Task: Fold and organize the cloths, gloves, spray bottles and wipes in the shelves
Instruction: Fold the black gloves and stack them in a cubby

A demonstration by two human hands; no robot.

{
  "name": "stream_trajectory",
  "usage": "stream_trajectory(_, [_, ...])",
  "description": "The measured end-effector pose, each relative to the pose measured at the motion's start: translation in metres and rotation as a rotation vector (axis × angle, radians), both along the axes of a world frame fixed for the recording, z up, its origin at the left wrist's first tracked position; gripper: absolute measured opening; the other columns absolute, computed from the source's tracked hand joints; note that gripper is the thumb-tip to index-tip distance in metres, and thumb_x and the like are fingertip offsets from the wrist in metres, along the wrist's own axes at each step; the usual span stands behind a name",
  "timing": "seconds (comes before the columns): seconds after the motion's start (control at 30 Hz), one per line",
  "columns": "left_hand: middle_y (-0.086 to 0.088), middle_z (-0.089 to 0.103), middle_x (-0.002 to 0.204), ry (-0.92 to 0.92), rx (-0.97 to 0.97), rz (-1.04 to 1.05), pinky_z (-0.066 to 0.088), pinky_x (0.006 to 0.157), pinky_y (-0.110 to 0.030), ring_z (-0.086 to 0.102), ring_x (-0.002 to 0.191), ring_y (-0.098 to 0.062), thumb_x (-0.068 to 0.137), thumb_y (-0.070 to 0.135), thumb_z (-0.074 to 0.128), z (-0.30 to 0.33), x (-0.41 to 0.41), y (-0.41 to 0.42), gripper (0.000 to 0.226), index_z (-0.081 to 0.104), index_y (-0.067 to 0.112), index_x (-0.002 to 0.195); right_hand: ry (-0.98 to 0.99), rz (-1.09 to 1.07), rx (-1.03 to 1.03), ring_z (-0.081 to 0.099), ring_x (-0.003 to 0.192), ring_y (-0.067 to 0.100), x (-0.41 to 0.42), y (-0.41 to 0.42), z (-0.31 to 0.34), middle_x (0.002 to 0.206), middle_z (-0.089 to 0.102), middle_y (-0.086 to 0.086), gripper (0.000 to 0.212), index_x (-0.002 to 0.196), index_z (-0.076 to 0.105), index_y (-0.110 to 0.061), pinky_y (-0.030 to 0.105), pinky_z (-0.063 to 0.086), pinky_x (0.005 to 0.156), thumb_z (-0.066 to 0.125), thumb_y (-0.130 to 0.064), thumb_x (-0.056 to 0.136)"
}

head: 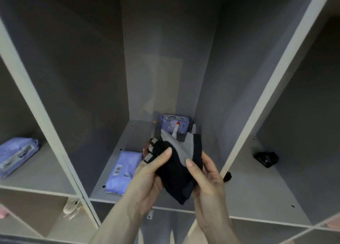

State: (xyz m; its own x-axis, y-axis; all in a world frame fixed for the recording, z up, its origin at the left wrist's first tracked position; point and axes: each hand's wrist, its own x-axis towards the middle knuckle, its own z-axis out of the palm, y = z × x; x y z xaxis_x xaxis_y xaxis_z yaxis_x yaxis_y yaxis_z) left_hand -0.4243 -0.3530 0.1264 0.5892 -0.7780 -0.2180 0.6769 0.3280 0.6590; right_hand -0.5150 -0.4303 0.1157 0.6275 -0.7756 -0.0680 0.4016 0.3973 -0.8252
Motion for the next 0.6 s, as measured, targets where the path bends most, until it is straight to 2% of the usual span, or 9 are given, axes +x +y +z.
stream_trajectory(0.03, [-0.019,0.067,0.118,-0.055,0.087,0.068,0.051,0.097,-0.039,0.065,0.11,-0.029,0.088,0.012,0.06,0.001,0.003,0.0,0.036,0.061,-0.002,0.121,0.011,0.017,-0.007,0.067,0.105,0.029,-0.002,-0.001,-0.001,0.11,0.071,0.015,0.066,0.115,0.065,-0.009,0.036,0.054,0.092,0.087,-0.024,0.054])
stream_trajectory(0.1, [-0.016,0.072,0.106,-0.171,0.211,0.129,0.057,0.084,-0.037,0.07,0.097,-0.027,0.086,0.009,0.063,0.003,0.008,0.001,0.027,0.065,0.0,0.112,0.074,0.032,-0.028,0.068,0.102,0.029,-0.005,-0.002,-0.003,0.106,0.073,0.013,0.052,0.112,0.066,-0.008,0.04,0.053,0.094,0.083,-0.012,0.063])
stream_trajectory(0.13, [-0.014,0.074,0.101,-0.222,0.256,0.146,0.056,0.082,-0.04,0.071,0.092,-0.028,0.085,0.011,0.065,0.005,0.009,0.003,0.023,0.067,0.003,0.106,0.105,0.032,-0.027,0.068,0.101,0.029,-0.006,-0.002,-0.004,0.103,0.073,0.013,0.049,0.109,0.066,-0.008,0.041,0.051,0.094,0.082,-0.005,0.063])
stream_trajectory(0.2, [-0.013,0.075,0.095,-0.255,0.281,0.174,0.048,0.087,-0.048,0.071,0.087,-0.03,0.082,0.012,0.068,0.008,0.013,0.004,0.018,0.069,0.007,0.099,0.126,0.023,-0.02,0.068,0.101,0.03,-0.007,-0.002,-0.005,0.101,0.074,0.014,0.048,0.106,0.067,-0.006,0.04,0.052,0.094,0.082,-0.009,0.061])
stream_trajectory(0.3, [-0.014,0.074,0.102,-0.148,0.164,0.157,0.052,0.09,-0.043,0.071,0.093,-0.026,0.081,0.017,0.066,0.011,0.013,0.005,0.028,0.067,0.005,0.107,0.096,0.031,-0.028,0.069,0.101,0.023,-0.008,0.001,-0.005,0.106,0.073,0.01,0.077,0.116,0.063,-0.01,0.035,0.056,0.088,0.092,-0.032,0.048])
stream_trajectory(0.33, [-0.013,0.073,0.105,-0.096,0.106,0.122,0.054,0.09,-0.041,0.071,0.097,-0.025,0.082,0.02,0.063,0.012,0.011,0.005,0.031,0.068,0.006,0.109,0.093,0.033,-0.037,0.069,0.103,0.02,-0.007,0.002,-0.004,0.108,0.073,0.006,0.085,0.12,0.06,-0.015,0.034,0.056,0.088,0.093,-0.035,0.044])
stream_trajectory(0.43, [-0.015,0.07,0.114,-0.005,-0.02,0.018,0.047,0.097,-0.042,0.066,0.107,-0.026,0.088,0.025,0.054,0.011,0.005,0.007,0.035,0.067,0.006,0.114,0.073,0.056,-0.051,0.066,0.11,0.019,-0.006,0.001,-0.003,0.116,0.07,0.004,0.102,0.126,0.057,-0.019,0.037,0.052,0.095,0.095,-0.041,0.034])
stream_trajectory(0.53, [-0.02,0.07,0.111,-0.035,0.007,0.046,0.054,0.092,-0.044,0.069,0.098,-0.029,0.086,0.006,0.054,0.003,0.007,0.008,0.03,0.065,0.0,0.114,0.051,0.048,-0.019,0.064,0.113,0.022,-0.006,0.005,0.001,0.12,0.068,0.005,0.094,0.125,0.059,-0.019,0.042,0.048,0.1,0.094,-0.043,0.04])
stream_trajectory(0.6, [-0.021,0.069,0.11,-0.068,0.046,0.055,0.055,0.087,-0.04,0.07,0.093,-0.028,0.084,-0.001,0.054,0.0,0.01,0.008,0.029,0.065,-0.001,0.111,0.039,0.036,-0.028,0.066,0.11,0.021,-0.007,0.005,0.002,0.116,0.07,0.003,0.072,0.125,0.059,-0.021,0.04,0.052,0.096,0.087,-0.034,0.059])
